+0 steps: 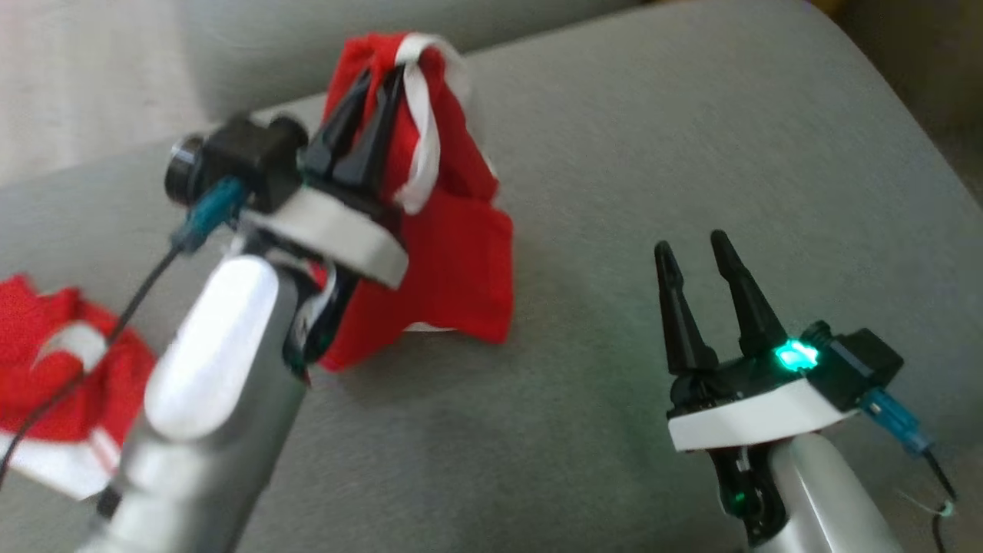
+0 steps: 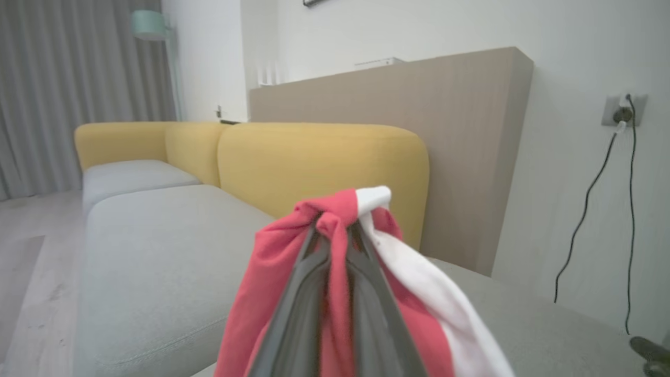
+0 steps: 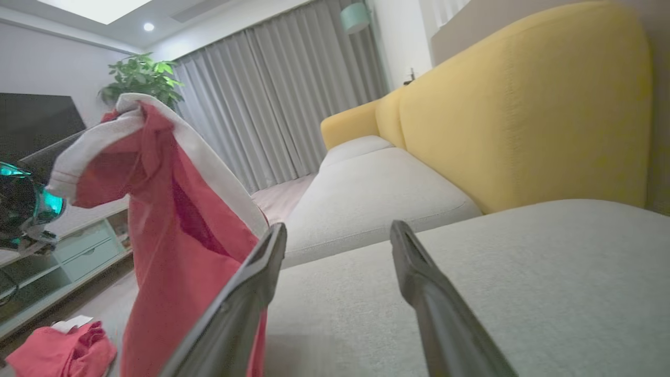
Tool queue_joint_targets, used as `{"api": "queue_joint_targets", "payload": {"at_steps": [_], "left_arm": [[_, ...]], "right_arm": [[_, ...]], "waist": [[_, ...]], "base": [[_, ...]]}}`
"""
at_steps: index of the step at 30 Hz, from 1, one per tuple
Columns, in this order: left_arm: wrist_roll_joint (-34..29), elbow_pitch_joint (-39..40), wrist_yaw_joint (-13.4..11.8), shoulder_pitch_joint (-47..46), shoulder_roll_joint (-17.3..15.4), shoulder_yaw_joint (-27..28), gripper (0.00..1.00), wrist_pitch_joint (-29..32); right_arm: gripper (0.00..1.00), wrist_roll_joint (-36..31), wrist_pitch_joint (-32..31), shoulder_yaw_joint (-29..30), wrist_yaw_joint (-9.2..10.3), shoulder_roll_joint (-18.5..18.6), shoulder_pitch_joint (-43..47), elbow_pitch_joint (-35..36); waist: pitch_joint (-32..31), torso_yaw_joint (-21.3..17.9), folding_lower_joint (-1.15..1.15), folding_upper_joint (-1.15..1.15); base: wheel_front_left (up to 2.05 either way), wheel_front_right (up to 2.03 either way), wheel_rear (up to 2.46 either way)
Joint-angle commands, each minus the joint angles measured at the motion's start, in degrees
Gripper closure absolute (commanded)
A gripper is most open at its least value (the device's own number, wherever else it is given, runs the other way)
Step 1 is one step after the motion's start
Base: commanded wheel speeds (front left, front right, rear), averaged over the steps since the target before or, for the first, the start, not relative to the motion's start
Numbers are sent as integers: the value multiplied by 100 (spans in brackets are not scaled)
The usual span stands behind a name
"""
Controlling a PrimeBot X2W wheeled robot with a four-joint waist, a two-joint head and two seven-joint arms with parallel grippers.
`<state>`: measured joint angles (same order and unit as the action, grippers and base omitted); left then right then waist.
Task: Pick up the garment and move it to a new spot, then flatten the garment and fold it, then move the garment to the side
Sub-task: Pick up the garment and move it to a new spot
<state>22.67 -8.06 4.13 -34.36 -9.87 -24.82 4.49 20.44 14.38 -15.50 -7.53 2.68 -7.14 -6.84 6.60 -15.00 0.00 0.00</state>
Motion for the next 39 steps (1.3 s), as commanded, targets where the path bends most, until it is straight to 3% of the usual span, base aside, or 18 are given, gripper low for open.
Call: {"api": "queue_joint_targets", "payload": {"at_steps": [1, 4, 5, 6, 13, 22, 32, 39], "left_arm": [[-71, 36, 37, -559, -74, 159, 100, -24], [-95, -497, 97, -997, -26, 124, 100, -85], [-116, -677, 121, -1143, -25, 110, 60, -146], [-142, -879, 146, -1271, -36, 82, 0, -189], [-105, -1864, 224, -1738, -163, 148, 0, -645], [-138, -1818, 174, -1019, -561, 248, 0, -1616], [-37, -847, -327, 862, -630, 511, 0, -1920], [-37, -131, -714, 2168, -192, 747, 0, -1946]], "right_arm": [[0, 61, 62, -171, 4, 20, -250, 245], [0, 153, 62, -214, 4, 20, -323, 326], [0, 172, 62, -229, 4, 20, -344, 342], [0, 189, 62, -236, 4, 20, -359, 352], [0, 203, 62, -155, 4, 20, -395, 361], [0, -103, 62, 57, 4, 20, -292, 143], [0, -394, 62, 324, 4, 20, -59, -92], [0, -498, 62, 547, 4, 20, 177, -194]], "waist": [[486, -512, 0, 0], [709, -695, 0, 0], [765, -733, 0, 0], [802, -753, 0, 0], [891, -548, 0, 0], [501, 332, 0, 0], [115, 1030, 0, 0], [-74, 1431, 0, 0]], "base": [[0, 0, 0], [0, 0, 0], [0, 0, 0], [0, 0, 0], [0, 0, 0], [0, 0, 0], [0, 0, 0], [0, 0, 0]]}}
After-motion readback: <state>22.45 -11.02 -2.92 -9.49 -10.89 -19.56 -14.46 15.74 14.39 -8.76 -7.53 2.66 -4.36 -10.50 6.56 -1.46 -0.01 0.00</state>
